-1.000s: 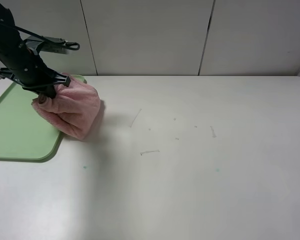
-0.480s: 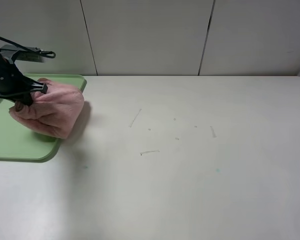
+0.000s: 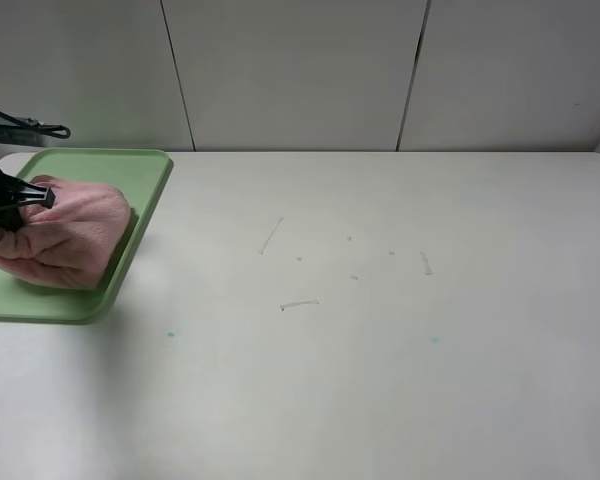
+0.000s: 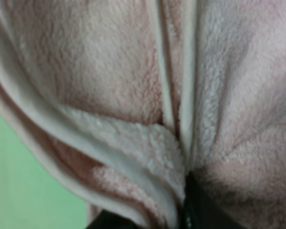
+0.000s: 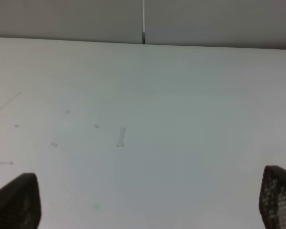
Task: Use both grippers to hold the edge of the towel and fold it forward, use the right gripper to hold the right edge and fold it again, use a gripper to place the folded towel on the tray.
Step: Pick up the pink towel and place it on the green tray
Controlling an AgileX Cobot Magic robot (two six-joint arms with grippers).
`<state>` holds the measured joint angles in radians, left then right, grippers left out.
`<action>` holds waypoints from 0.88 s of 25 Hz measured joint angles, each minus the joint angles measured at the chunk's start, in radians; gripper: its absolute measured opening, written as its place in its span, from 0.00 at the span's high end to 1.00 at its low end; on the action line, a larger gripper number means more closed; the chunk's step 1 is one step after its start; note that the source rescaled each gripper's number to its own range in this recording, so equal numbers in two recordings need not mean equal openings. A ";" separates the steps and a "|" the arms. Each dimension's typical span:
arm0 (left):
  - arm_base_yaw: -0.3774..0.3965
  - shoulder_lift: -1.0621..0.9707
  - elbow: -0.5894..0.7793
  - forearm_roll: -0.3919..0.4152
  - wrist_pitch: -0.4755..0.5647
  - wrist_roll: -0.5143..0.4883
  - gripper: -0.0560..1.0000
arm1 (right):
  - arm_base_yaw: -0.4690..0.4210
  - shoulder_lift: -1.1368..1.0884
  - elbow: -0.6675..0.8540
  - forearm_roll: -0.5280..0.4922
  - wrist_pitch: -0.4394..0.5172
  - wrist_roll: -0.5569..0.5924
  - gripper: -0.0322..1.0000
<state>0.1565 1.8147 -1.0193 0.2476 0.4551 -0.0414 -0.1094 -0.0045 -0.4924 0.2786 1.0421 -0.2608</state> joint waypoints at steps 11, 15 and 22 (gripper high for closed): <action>0.004 0.000 0.000 0.041 -0.014 0.005 0.74 | 0.000 0.000 0.000 0.000 0.000 0.000 0.00; 0.004 -0.001 0.000 0.043 -0.017 0.041 0.23 | 0.000 0.000 0.000 0.000 0.000 0.000 0.00; 0.005 -0.001 0.000 0.043 -0.014 0.053 0.01 | 0.000 0.000 0.000 0.000 0.000 0.000 0.00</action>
<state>0.1617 1.8135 -1.0193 0.2905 0.4407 0.0119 -0.1094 -0.0045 -0.4924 0.2786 1.0421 -0.2608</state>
